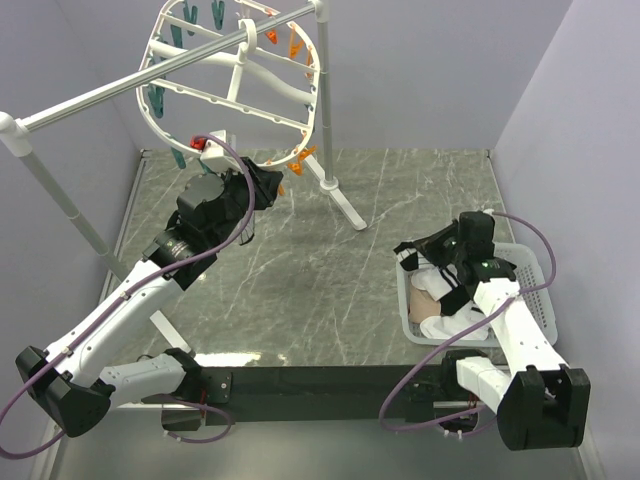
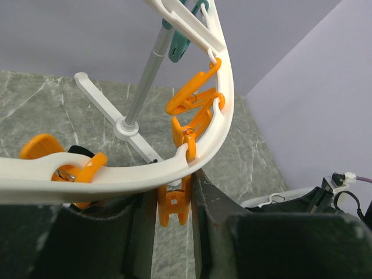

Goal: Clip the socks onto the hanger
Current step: Pick up the sock from the bin, then clamp the sock onto the hanger.

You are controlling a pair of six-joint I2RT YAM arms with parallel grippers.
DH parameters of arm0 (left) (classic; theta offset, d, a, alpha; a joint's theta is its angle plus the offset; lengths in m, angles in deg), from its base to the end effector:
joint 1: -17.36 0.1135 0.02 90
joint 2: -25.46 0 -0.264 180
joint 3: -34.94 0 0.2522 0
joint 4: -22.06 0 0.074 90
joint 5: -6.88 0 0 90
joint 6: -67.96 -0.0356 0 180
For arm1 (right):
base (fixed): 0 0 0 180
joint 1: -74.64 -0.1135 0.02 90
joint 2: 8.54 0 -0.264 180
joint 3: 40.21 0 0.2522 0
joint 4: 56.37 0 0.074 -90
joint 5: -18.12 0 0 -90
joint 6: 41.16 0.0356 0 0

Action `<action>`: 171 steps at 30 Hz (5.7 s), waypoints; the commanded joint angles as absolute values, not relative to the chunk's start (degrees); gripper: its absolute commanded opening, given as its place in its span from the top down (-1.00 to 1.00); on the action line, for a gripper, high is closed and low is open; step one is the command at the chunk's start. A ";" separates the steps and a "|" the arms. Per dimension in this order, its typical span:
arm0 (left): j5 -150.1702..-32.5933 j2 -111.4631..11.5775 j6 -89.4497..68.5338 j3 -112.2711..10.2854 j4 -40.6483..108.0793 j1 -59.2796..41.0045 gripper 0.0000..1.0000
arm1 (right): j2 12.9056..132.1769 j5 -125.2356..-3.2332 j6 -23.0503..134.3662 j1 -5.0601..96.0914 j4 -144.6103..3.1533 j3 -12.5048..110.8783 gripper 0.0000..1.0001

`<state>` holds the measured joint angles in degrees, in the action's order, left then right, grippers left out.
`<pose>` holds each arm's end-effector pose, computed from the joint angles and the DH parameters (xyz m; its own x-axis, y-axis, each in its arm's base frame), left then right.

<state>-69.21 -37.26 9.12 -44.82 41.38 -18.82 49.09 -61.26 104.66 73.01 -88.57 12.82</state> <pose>0.2057 -0.1398 0.4177 -0.2236 -0.4587 -0.8600 0.3078 0.8040 -0.5088 0.2170 0.0127 0.2510 -0.4816 0.7997 -0.3585 0.3968 0.5637 0.7244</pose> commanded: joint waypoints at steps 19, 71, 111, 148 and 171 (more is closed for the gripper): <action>-69.58 -36.50 10.22 -45.09 38.28 -18.23 0.54 | 52.54 -56.26 59.86 72.80 -101.34 30.77 -0.64; -65.81 -36.32 8.72 -44.74 38.02 -18.06 0.51 | 76.19 -39.44 -18.13 70.07 -122.96 48.70 -0.62; -65.45 -35.10 6.97 -44.22 37.75 -18.06 0.51 | 62.84 -25.57 -2.51 65.60 -106.11 40.02 1.00; -70.46 -35.45 10.31 -50.98 38.28 -17.97 0.50 | 58.25 -78.65 58.51 27.10 -40.07 27.69 1.00; -78.81 -34.65 -5.51 -52.56 34.93 -17.88 0.49 | 65.20 -55.88 51.22 27.09 -37.80 30.95 1.00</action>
